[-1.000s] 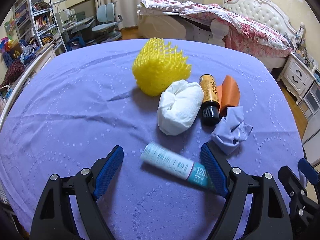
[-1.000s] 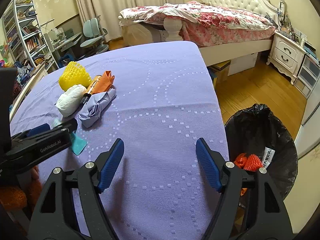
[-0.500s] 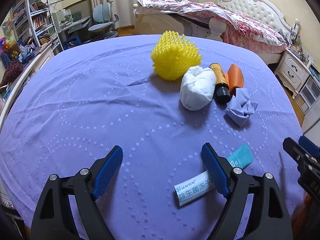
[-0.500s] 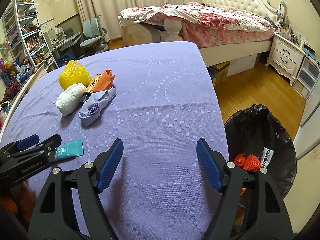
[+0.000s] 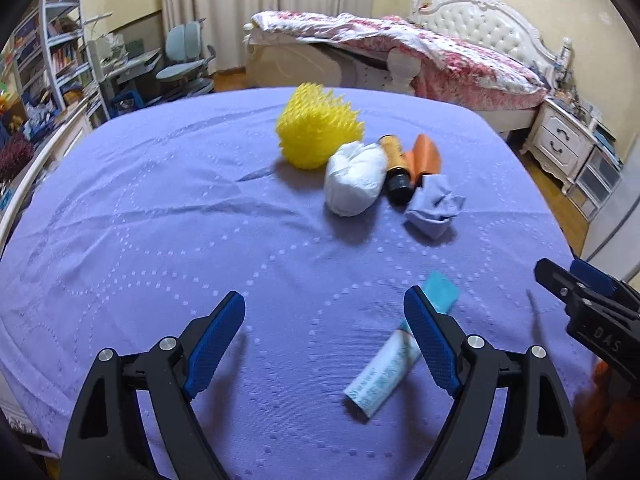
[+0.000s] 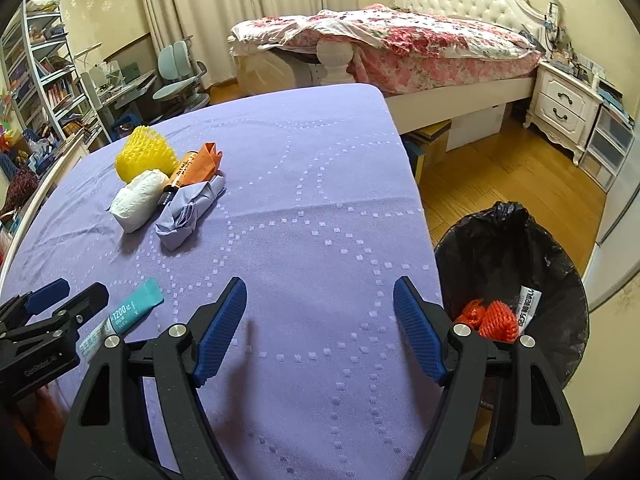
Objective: Collect trash
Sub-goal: 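Grasp the teal toothpaste tube with the left gripper, then grasp the light blue cloth with the right gripper while the left gripper holds the tube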
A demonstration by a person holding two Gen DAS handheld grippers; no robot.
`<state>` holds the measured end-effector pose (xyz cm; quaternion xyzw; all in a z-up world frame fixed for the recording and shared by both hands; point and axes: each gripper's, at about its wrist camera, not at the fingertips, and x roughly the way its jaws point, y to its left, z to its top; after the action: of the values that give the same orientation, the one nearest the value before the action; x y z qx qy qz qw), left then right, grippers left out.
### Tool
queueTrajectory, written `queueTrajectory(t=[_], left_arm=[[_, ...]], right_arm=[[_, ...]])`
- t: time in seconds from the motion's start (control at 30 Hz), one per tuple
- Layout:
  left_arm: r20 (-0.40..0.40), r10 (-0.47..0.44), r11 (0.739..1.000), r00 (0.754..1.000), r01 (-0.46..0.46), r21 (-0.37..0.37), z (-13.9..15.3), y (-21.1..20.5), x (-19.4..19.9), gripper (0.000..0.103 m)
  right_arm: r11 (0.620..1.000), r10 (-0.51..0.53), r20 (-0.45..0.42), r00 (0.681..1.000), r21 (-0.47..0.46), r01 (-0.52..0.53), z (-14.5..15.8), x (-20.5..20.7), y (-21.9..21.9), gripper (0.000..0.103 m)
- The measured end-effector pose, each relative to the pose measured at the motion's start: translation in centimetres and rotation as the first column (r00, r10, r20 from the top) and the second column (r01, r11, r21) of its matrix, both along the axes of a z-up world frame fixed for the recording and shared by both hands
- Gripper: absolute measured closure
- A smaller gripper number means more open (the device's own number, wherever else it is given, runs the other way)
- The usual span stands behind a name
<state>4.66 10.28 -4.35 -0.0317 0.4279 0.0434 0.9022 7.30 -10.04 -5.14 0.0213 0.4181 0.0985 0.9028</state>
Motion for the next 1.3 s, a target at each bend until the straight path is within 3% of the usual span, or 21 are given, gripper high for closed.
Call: queueTrajectory(t=[0.17,0.3,0.43,0.57,0.6,0.77,0.93,1.1,1.3], left_arm=[[0.005,-0.097,0.995,0.995,0.097,0.004,-0.3,-1.9,-0.2,0.023],[-0.025,-0.171,0.985,0.985,0.171,-0.006,-1.1,-3.0,0.1,0.033],[-0.029,-0.189,0.981,0.981,0.190,0.025,-1.4,-3.2,0.3,0.048],[-0.010,-0.212,0.975,0.977,0.212,0.062,-1.4,-3.2,0.3,0.078],[-0.004,-0.211,0.975,0.977,0.211,0.063,-1.4,-3.1,0.3,0.079],[0.015,-0.192,0.981,0.981,0.192,0.019,-1.4,-2.3,-0.2,0.083],[0.032,-0.154,0.988,0.988,0.153,0.031,-1.1,-1.1,-0.5,0.083],[0.037,-0.098,0.994,0.994,0.097,0.043,-1.1,0.9,-0.5,0.083],[0.022,-0.010,1.000,1.000,0.010,0.003,-1.1,4.2,1.0,0.083]], right_arm=[[1.000,-0.007,-0.002,1.000,-0.006,0.007,0.1,-0.3,0.0,0.029],[1.000,-0.011,-0.003,1.000,-0.007,0.011,0.0,-0.5,-0.1,0.029],[1.000,-0.012,-0.003,1.000,-0.009,0.012,0.0,-0.6,-0.1,0.029],[1.000,-0.009,-0.002,1.000,-0.018,0.009,0.0,-0.6,0.0,0.029],[1.000,-0.008,-0.003,1.000,-0.020,0.008,-0.1,-0.5,0.1,0.029],[0.999,0.005,-0.004,1.000,-0.042,-0.005,-0.1,-0.5,0.7,0.029],[0.998,0.030,-0.009,1.000,-0.054,-0.030,-0.1,-0.4,1.8,0.029],[0.995,0.075,-0.018,0.997,-0.067,-0.076,-0.3,0.1,4.0,0.029],[0.987,0.135,-0.026,0.991,-0.083,-0.136,-0.3,1.1,7.6,0.029]])
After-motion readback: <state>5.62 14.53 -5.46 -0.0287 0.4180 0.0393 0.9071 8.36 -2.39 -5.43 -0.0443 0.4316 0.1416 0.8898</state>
